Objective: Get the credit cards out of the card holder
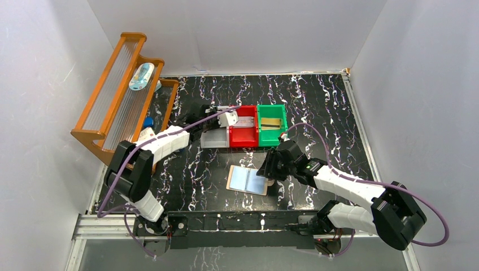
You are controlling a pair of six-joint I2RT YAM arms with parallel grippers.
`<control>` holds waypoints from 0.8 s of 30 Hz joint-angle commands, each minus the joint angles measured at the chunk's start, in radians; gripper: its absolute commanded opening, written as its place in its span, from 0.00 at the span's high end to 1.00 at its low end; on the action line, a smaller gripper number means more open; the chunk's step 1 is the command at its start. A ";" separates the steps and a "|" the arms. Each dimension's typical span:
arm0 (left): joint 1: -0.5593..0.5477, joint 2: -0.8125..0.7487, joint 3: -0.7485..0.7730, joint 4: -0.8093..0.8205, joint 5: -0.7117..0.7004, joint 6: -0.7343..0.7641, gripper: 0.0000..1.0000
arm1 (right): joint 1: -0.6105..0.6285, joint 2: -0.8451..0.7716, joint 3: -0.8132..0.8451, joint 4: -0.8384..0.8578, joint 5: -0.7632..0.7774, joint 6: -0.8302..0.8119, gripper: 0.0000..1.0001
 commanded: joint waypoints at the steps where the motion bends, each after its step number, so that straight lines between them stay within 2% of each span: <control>1: 0.006 0.042 0.035 -0.030 0.022 0.057 1.00 | -0.006 0.003 0.059 -0.008 0.004 -0.023 0.44; 14: 0.010 0.135 0.008 0.116 -0.047 0.083 1.00 | -0.018 0.011 0.062 -0.017 -0.002 -0.039 0.44; 21: 0.010 0.195 0.031 0.115 -0.054 0.087 1.00 | -0.024 0.028 0.063 -0.019 -0.008 -0.038 0.44; 24: 0.011 0.213 0.032 0.115 -0.066 0.091 0.97 | -0.026 0.026 0.063 -0.020 -0.007 -0.038 0.44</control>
